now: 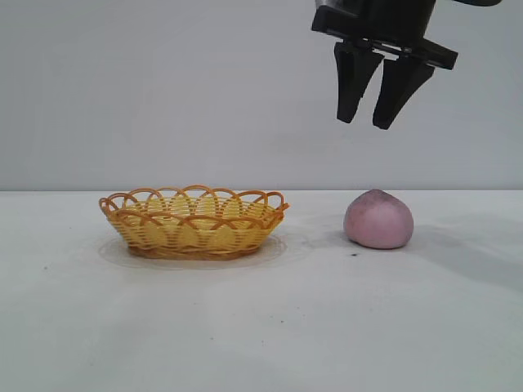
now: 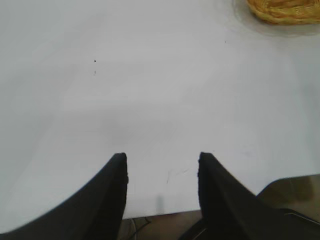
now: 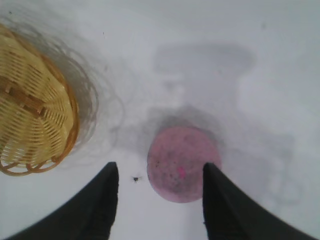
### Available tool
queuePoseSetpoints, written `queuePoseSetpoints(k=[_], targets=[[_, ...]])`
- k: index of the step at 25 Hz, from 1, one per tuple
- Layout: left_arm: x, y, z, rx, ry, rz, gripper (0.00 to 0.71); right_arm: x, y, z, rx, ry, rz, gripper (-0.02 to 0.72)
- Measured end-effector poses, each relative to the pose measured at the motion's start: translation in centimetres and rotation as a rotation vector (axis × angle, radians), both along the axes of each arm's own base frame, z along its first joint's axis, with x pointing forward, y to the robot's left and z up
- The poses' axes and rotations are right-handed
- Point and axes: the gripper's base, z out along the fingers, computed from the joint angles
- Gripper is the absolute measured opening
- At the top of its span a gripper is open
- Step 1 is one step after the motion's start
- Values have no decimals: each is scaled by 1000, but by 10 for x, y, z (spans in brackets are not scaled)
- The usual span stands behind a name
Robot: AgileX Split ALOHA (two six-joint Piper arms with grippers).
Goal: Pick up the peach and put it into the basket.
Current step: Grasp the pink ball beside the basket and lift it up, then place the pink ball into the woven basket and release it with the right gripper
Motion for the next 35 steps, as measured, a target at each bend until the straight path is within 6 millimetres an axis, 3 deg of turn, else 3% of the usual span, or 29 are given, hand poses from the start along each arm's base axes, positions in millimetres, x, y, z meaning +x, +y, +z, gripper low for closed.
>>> queuePoseSetpoints(k=[3, 9, 10, 11, 12, 14, 16, 17, 18, 24, 26, 30, 35], targets=[[-8, 0, 1, -3, -54, 0, 286, 2, 0, -15, -19, 46, 5, 369], [-20, 1, 1, -7, -135, 0, 286, 10, 1, -76, -86, 177, 5, 369], [-22, 1, 1, -7, -146, 0, 286, 11, 1, -84, -102, 189, 4, 314], [-23, 1, 1, -8, -155, 0, 286, 11, 0, -91, -115, 203, 2, 311], [-23, 1, 1, -8, -159, 0, 286, 13, 0, -95, -124, 203, 2, 226], [-24, 1, 1, -8, -164, 0, 286, 15, 0, -94, -127, 184, 1, 102], [-24, 1, 1, -8, -164, 0, 286, 15, 1, -86, -123, 157, 3, 44], [-24, 1, 1, -8, -162, 0, 286, 14, 3, -79, -122, 136, 9, 61], [-24, 1, 1, -8, -162, 0, 286, 12, 7, -72, -121, 112, 23, 0], [-24, 1, 1, -7, -162, -1, 286, -15, 60, -2, -37, -142, 155, 0], [-24, 1, 1, -7, -162, -1, 286, -26, 80, 10, -4, -200, 197, 0], [-24, 1, 1, -7, -162, -1, 286, -40, 110, 2, 20, -216, 258, 0], [-24, 1, 1, -7, -162, -1, 286, -39, 132, -39, 10, -196, 290, 0]])
